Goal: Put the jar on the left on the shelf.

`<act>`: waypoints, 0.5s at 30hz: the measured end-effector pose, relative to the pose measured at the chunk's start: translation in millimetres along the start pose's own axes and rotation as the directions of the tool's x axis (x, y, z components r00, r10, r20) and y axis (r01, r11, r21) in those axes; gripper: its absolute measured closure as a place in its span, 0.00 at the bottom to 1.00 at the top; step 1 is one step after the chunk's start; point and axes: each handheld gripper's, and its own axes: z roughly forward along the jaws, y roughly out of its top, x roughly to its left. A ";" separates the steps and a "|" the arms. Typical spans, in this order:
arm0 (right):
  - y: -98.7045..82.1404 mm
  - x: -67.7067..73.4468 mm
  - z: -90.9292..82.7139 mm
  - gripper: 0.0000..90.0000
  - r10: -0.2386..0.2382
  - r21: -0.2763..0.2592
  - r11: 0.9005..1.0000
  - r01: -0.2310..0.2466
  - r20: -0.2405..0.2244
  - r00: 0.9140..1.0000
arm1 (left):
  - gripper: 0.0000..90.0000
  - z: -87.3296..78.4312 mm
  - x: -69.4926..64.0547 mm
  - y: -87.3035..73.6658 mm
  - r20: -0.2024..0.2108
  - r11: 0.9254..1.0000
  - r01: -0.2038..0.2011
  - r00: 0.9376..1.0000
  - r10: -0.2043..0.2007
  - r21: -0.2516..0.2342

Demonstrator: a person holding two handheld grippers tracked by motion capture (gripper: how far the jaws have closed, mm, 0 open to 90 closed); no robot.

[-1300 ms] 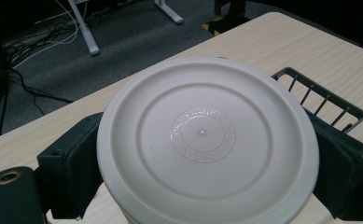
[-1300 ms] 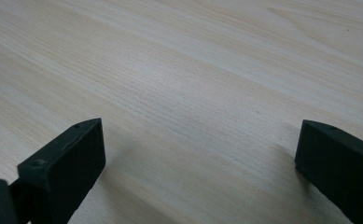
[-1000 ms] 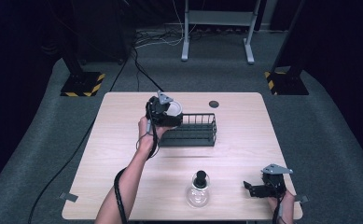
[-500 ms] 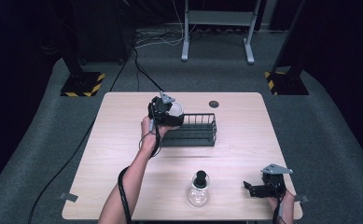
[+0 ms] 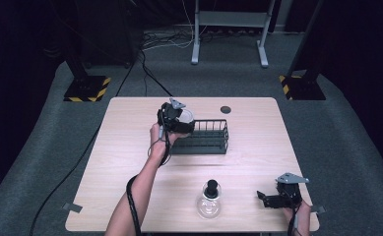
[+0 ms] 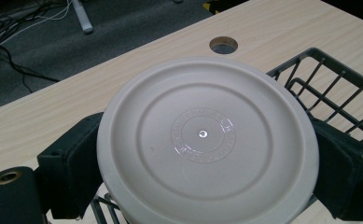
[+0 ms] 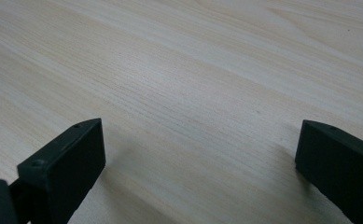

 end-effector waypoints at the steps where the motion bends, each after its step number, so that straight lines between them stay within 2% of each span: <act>1: 0.0 0.1 0.0 0.01 0.000 0.000 1.000 0.000 0.000 1.000 | 0.11 0.5 0.2 -0.4 0.001 1.000 -0.001 1.000 0.001 0.002; 15: 0.0 0.1 0.0 0.01 -0.001 0.000 1.000 0.001 0.001 1.000 | 0.11 8.4 1.8 -11.8 0.011 1.000 0.024 1.000 -0.024 0.009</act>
